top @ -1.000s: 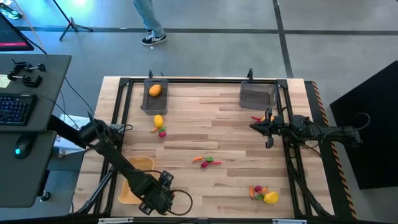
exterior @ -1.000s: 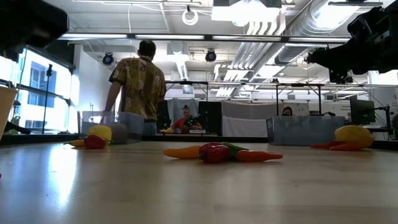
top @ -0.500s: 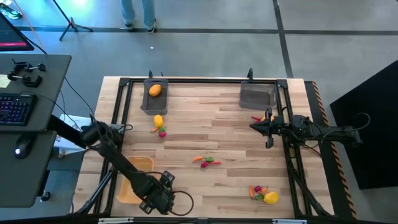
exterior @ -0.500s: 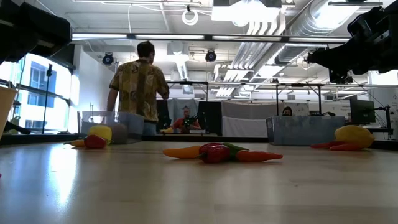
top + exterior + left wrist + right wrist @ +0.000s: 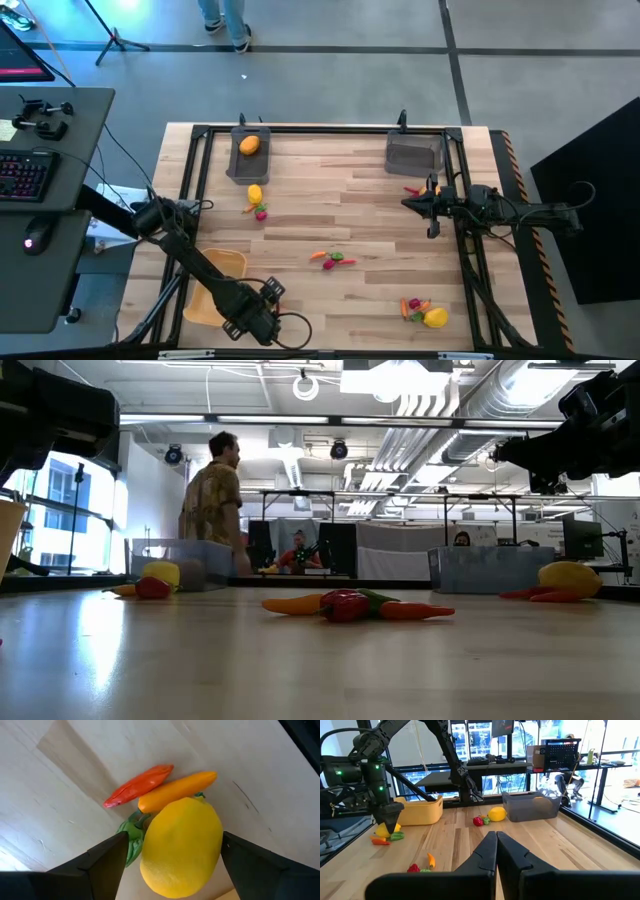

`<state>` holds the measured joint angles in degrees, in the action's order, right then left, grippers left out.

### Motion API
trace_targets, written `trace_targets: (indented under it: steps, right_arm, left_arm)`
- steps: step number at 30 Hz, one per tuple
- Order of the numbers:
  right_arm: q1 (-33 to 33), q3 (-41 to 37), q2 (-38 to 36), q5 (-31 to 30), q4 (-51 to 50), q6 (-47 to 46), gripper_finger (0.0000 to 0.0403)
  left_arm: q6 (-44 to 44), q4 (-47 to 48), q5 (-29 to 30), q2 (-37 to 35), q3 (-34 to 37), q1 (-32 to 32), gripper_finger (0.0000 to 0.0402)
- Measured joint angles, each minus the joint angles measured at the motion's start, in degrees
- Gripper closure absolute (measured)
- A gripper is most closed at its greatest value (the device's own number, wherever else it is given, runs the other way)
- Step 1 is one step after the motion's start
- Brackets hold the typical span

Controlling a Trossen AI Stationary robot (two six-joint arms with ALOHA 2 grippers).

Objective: Sort produce into baskets
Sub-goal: Put the bottom left yellow lemon into the left black bin

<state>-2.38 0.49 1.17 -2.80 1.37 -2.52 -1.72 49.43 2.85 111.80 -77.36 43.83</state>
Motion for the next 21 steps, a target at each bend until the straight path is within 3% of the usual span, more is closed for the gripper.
trace_targets:
  steps: [9,14,17,21]
  right_arm:
    - [0.0,0.0,0.0,0.0,0.0,0.0,0.0402]
    - [0.0,0.0,0.0,0.0,0.0,0.0,0.0402]
    - [0.0,0.0,0.0,0.0,0.0,0.0,0.0402]
    - [0.0,0.0,0.0,0.0,0.0,0.0,0.0402]
  left_arm:
    - [4.4,3.1,-0.5,-0.4,-2.3,-0.1,0.0219]
    - [8.9,7.2,-1.8,-7.4,-6.2,-2.1,0.025]
    - [12.6,7.3,4.7,-15.2,-6.8,-4.4,0.0241]
    - [21.2,10.1,25.8,-26.3,-6.9,-8.5,0.0228]
